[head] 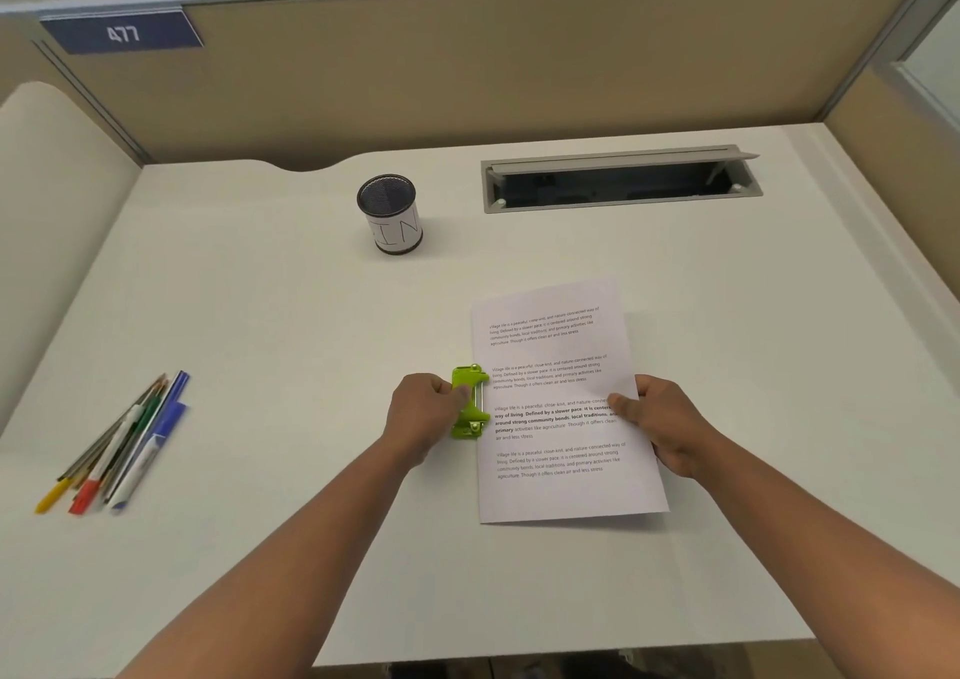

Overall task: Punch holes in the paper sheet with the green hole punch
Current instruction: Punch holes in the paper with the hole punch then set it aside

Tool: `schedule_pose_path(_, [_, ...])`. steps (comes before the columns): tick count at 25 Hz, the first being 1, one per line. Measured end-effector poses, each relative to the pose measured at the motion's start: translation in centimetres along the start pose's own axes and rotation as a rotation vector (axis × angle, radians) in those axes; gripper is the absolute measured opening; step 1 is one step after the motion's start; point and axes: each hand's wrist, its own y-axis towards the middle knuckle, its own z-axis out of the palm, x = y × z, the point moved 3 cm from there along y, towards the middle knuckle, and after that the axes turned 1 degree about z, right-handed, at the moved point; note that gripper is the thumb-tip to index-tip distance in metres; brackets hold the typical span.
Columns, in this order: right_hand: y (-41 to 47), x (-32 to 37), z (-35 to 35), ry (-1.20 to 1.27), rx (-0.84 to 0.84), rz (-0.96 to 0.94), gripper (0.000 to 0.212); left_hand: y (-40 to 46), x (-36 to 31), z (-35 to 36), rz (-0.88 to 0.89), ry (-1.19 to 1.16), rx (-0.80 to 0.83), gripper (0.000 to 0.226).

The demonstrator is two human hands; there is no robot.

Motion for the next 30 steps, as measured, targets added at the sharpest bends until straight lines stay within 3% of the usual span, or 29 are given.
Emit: schedule_pose_path(30, [-0.22, -0.32, 1.00, 0.002, -0.016, 0.002, 0.017, -0.19, 0.11, 0.35, -0.061, -0.125, 0.003, 0.025])
